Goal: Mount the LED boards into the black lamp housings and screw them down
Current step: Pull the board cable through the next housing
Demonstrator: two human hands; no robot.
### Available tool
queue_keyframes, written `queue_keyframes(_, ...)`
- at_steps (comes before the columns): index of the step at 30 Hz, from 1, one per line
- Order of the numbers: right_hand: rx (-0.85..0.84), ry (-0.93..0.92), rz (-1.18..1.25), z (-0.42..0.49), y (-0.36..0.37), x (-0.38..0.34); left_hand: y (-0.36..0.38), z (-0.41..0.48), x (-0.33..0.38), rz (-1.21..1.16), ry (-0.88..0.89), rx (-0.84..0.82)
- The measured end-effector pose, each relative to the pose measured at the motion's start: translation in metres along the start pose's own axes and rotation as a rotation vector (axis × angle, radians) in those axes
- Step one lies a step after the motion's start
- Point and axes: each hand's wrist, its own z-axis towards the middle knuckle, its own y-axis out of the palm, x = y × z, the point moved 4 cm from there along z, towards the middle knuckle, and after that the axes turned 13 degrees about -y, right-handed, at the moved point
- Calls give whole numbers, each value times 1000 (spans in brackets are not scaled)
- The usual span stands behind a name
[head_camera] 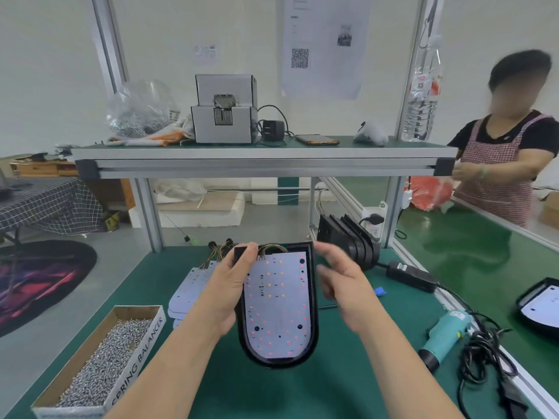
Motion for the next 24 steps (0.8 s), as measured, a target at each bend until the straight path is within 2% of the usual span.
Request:
queue_keyframes(3, -304, 120, 75, -5, 18, 4, -1, 2, -2, -26, -121, -16)
queue_keyframes(7, -239, 44, -95, -4, 23, 1, -1, 1, -3, -36, -220, 8)
queue_keyframes(14, -282, -6, -362, -17, 30, 1, 6, -8, -5, -81, -303, -61)
queue_keyframes(18, -107, 97, -368, -25, 22, 8, 12, -17, -6, -73, -229, -114)
queue_keyframes(21, -197, 114, -364, -29, 26, 6, 14, -19, -6, -36, -194, -103)
queue_keyframes(24, -325, 28, -519, -28, 23, -6, 14, -20, 1, 32, -153, -79)
